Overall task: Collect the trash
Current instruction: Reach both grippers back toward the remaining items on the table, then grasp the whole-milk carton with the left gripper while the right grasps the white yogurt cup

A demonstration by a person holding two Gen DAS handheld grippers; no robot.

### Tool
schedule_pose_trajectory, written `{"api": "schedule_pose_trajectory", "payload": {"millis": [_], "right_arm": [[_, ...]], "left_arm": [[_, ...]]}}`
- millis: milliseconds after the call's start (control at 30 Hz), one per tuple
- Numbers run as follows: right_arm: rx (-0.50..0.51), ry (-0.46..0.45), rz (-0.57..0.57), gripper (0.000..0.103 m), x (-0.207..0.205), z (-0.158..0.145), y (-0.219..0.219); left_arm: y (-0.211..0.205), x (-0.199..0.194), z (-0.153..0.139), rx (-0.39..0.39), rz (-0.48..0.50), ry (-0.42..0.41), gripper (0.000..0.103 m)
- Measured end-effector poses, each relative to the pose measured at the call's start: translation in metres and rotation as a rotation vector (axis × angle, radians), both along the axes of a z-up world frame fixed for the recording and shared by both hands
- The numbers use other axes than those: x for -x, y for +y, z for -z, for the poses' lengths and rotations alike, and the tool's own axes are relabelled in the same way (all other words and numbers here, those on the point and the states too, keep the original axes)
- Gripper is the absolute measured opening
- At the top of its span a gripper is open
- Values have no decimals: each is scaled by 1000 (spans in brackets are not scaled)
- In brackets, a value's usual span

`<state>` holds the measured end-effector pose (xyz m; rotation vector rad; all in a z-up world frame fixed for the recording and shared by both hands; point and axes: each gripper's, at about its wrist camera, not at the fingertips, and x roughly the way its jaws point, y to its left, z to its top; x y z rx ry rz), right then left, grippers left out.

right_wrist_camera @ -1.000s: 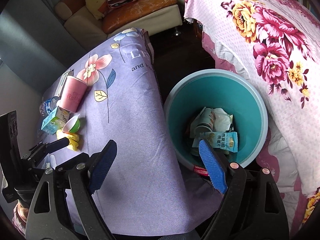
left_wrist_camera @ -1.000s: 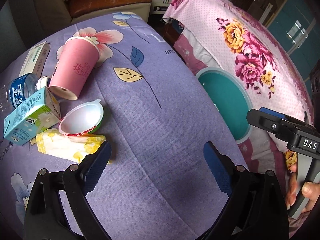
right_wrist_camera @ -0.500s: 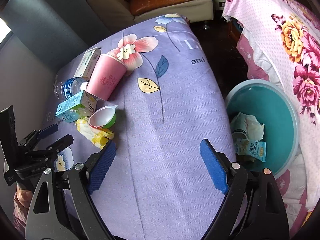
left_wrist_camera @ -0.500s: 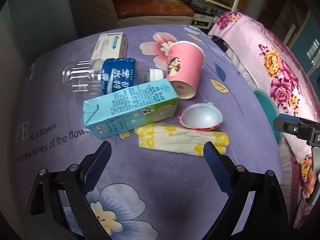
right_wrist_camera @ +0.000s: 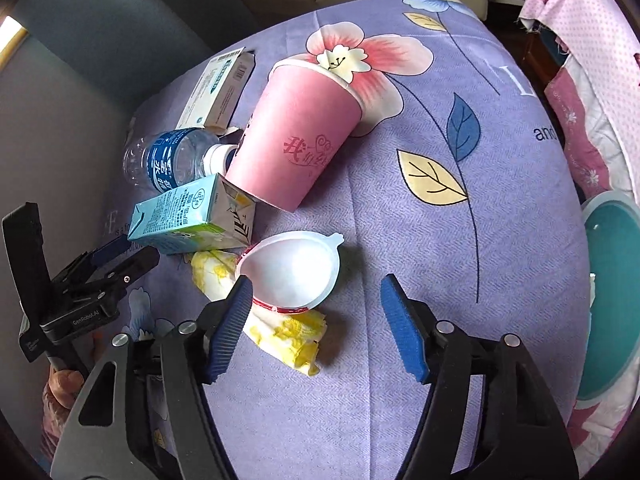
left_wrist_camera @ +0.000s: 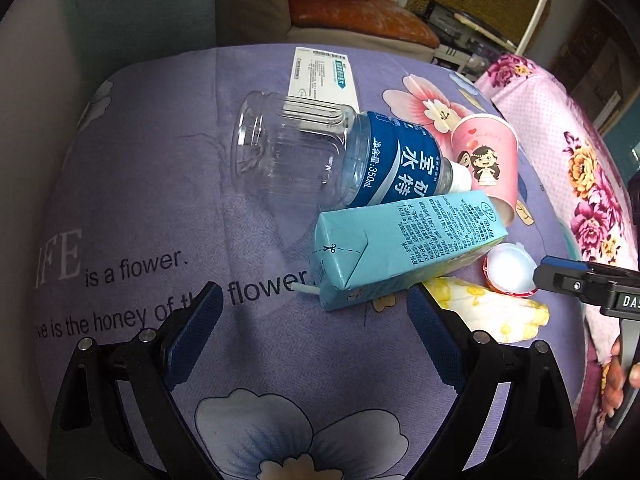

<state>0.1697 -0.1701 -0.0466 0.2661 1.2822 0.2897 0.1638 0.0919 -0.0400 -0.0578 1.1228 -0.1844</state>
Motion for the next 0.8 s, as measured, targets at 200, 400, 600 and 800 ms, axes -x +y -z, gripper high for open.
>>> {"api": "schedule_pose_trajectory", "payload": {"millis": [200, 400, 600, 800], "right_arm": [[17, 6, -5, 48, -6, 8, 6], [72, -26, -33, 9, -5, 12, 12], [108, -71, -22, 7, 10, 6, -5], [137, -89, -6, 7, 29, 2, -27]], "left_arm": [[-8, -3, 3, 56, 61, -16, 92], [-28, 8, 2, 54, 126, -20, 68], [-58, 24, 1, 53, 233, 0, 64], [-83, 46, -1, 20, 315, 13, 65]]}}
